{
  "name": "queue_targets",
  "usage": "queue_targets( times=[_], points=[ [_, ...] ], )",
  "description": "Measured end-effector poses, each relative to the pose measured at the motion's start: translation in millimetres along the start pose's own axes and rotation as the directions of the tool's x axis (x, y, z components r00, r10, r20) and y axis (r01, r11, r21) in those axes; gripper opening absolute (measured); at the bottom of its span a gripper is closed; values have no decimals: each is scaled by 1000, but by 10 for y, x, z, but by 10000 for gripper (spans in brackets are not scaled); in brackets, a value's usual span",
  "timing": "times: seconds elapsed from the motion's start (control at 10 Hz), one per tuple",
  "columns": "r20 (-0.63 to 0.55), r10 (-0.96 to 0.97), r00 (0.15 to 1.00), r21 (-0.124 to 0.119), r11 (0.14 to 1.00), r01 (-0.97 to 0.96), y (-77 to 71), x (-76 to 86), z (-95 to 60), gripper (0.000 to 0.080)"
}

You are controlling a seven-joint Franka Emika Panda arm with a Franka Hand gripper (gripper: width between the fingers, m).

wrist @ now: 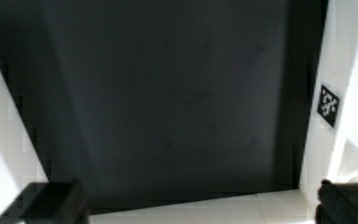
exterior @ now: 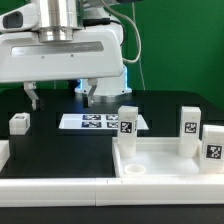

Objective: Assemble square table

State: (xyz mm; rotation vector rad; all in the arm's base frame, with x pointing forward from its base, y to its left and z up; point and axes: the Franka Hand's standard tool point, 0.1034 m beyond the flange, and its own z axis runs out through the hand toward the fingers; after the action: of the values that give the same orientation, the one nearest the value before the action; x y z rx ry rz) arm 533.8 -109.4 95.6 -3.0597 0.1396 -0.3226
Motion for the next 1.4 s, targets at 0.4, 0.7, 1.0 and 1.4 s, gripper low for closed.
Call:
queue_targets(
  times=[0.4,0.7,1.0,1.4],
  points=[
    [49,-100,994,-103,989,105,1084,-728,43,649],
    [62,-78,995,-107,991,84,1262,-756,40,649],
    [216,-50,975,-19,998,55,1081,-787,118,649],
    [507,-64,859,17,998,64,1199,-1044,317,649]
  ],
)
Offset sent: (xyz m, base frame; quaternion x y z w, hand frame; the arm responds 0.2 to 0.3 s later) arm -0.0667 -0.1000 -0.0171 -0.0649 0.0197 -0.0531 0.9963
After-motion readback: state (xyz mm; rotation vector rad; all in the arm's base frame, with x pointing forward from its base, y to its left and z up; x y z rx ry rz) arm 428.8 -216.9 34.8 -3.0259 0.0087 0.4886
